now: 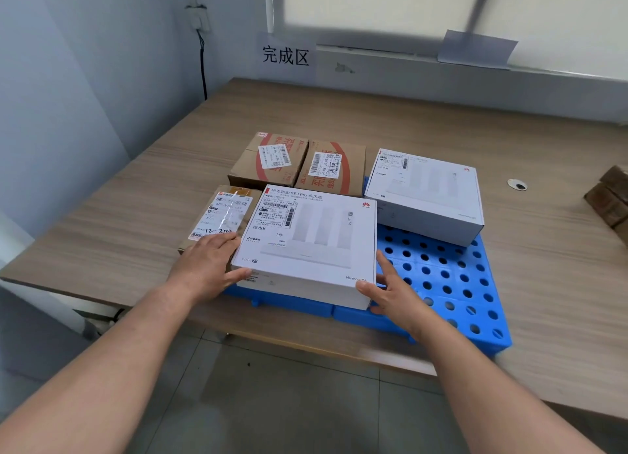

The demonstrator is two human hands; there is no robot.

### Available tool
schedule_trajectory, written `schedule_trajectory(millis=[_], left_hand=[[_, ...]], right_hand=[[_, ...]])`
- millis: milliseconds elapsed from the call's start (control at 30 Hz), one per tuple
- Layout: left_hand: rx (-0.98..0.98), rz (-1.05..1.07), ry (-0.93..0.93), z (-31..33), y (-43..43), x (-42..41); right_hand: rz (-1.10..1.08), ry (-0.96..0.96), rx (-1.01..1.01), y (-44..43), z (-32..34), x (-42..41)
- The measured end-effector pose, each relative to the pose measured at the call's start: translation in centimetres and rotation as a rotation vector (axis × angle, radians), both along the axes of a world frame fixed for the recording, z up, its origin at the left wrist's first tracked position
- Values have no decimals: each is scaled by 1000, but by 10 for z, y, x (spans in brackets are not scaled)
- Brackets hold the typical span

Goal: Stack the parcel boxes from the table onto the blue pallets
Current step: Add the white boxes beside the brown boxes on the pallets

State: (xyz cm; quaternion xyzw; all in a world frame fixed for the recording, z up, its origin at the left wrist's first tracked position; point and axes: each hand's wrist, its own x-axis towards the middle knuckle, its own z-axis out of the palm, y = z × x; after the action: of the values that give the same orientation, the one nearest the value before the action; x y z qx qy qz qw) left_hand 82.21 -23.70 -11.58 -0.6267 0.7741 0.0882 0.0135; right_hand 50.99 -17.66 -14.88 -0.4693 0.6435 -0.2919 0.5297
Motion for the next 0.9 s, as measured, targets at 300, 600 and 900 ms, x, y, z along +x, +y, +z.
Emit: schedule_trajectory(millis=[300, 600, 900], left_hand=[[-135, 18, 35, 3, 14, -28], [-315, -135, 333, 10, 73, -163], [-297, -287, 356, 14, 141, -322]], right_hand=[[-75, 195, -103, 7, 5, -13], [-72, 785, -427, 50, 36, -74], [-172, 974, -556, 142, 50, -197]])
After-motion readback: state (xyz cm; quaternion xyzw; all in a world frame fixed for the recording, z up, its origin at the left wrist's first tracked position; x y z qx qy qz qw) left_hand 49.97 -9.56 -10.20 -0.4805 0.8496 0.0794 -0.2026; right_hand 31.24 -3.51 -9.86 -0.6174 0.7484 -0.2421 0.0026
